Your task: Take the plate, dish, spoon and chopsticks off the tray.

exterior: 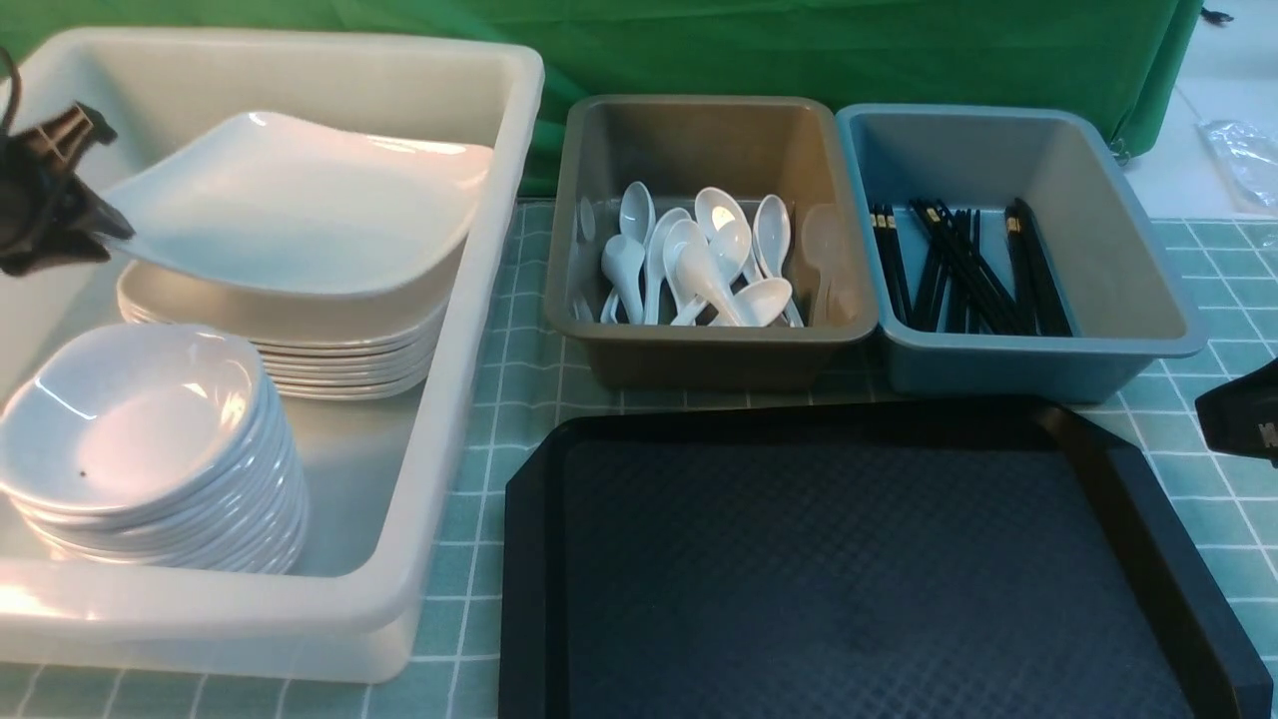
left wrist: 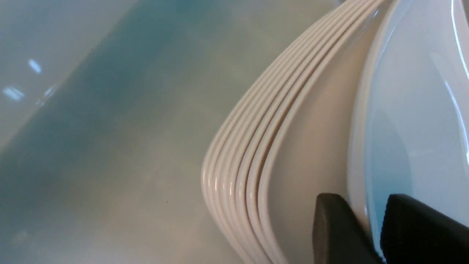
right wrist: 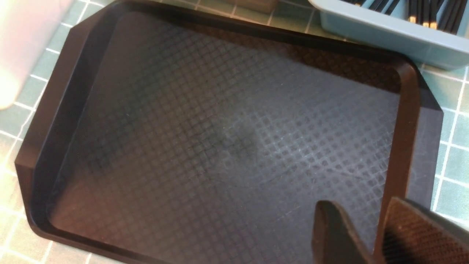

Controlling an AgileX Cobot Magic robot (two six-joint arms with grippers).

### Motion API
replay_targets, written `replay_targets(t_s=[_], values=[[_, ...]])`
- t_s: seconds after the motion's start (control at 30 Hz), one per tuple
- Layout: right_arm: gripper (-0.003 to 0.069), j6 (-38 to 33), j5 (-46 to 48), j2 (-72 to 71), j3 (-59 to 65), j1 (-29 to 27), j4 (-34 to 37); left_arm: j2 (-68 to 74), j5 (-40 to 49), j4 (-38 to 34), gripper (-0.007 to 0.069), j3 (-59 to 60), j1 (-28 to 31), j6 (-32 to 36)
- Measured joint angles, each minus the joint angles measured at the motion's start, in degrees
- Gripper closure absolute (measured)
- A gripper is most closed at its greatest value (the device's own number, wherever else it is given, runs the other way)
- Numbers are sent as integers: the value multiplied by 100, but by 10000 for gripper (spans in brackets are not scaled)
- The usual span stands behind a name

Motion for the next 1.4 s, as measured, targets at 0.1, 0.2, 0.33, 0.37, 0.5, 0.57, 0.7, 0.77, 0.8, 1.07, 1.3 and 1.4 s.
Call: replay_targets(t_s=[0.1,0.2,0.33,0.37,0.5,0.57,0.7,0.77,0.8,1.07,1.3,1.4], values=[[418,10,0,0,0,0,0,4,117,56,338,-6,0,7],[418,13,0,0,0,0,0,4,218,221,239,-17,0,45],[418,13,0,0,0,0,0,4,552,432,121,-137,-5,164],[418,13,0,0,0,0,5,4,633,461,106,-173,-5,171],[418,13,0,0,0,0,4,4,1051,615,89,-401,-11,219],[418,13,5,0,0,0,6,-19,1448,712,109,-670,-11,280],[418,-9,25,12,-88,0,6,-204,1888,721,207,-980,-38,520],[433,-15,12,40,-372,0,-1,-477,2146,715,335,-1167,-158,855],[445,-43,-2,40,-497,0,-14,-642,2247,702,406,-1205,-240,987],[630,-443,-476,-167,-1526,0,-25,-2383,2782,74,619,-1077,-1422,1730],[637,-286,-3024,-2154,-86,0,-41,-4754,2188,-310,624,421,-3194,1893],[637,-284,-4228,-3014,890,0,-45,-5802,1646,-336,624,1384,-3598,1757]])
